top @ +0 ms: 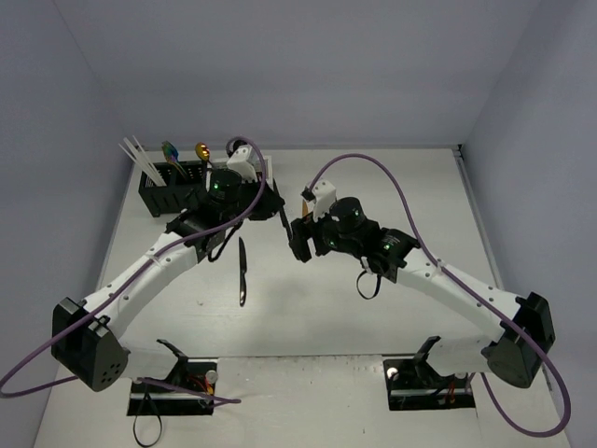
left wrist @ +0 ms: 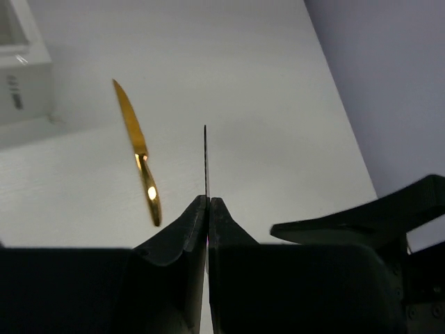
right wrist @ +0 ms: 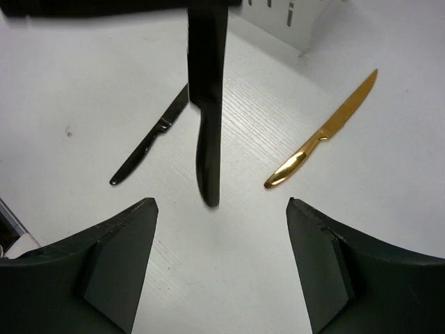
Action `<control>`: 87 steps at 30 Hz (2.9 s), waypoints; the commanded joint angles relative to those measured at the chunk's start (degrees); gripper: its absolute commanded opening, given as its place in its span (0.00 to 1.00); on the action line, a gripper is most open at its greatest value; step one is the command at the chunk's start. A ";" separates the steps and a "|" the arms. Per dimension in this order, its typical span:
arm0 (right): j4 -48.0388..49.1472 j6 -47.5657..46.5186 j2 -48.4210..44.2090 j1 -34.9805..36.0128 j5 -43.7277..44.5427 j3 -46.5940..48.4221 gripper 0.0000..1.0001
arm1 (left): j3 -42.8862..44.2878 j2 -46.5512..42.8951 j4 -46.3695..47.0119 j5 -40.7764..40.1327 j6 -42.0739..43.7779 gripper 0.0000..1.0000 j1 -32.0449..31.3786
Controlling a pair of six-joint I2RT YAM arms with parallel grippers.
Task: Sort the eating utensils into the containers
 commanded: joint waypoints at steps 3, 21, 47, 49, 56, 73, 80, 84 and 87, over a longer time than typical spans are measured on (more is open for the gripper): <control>3.35 1.59 -7.35 -1.23 8.44 -3.83 0.75 | 16.57 4.32 1.46 -15.72 23.67 0.00 3.33; 2.63 4.58 -12.54 -5.47 6.80 -11.94 0.76 | 42.49 34.49 8.85 -24.49 50.37 0.00 6.48; 2.17 6.83 -14.11 -7.89 5.36 -14.08 0.76 | 34.10 18.30 -22.66 -28.10 28.04 0.59 4.28; 2.02 6.96 -13.88 -7.91 5.37 -14.20 0.76 | 29.98 13.25 -28.06 -26.18 23.12 0.59 4.30; 1.93 7.76 -13.83 -8.07 5.54 -15.29 0.76 | 10.29 1.90 -34.58 -17.64 12.68 0.59 4.28; 1.84 10.21 -15.86 -8.07 5.27 -18.04 0.76 | -7.28 11.22 -26.46 -13.61 3.71 0.49 4.20; 1.84 10.26 -16.09 -8.07 5.27 -18.22 0.76 | -8.92 15.38 -22.80 -13.08 1.48 0.44 4.19; 1.77 10.09 -15.97 -8.07 5.27 -18.30 0.76 | -9.82 16.39 -21.46 -14.63 0.54 0.41 4.19; 1.81 10.03 -15.74 -8.07 5.36 -18.34 0.76 | -9.77 17.60 -21.32 -14.71 0.27 0.39 4.19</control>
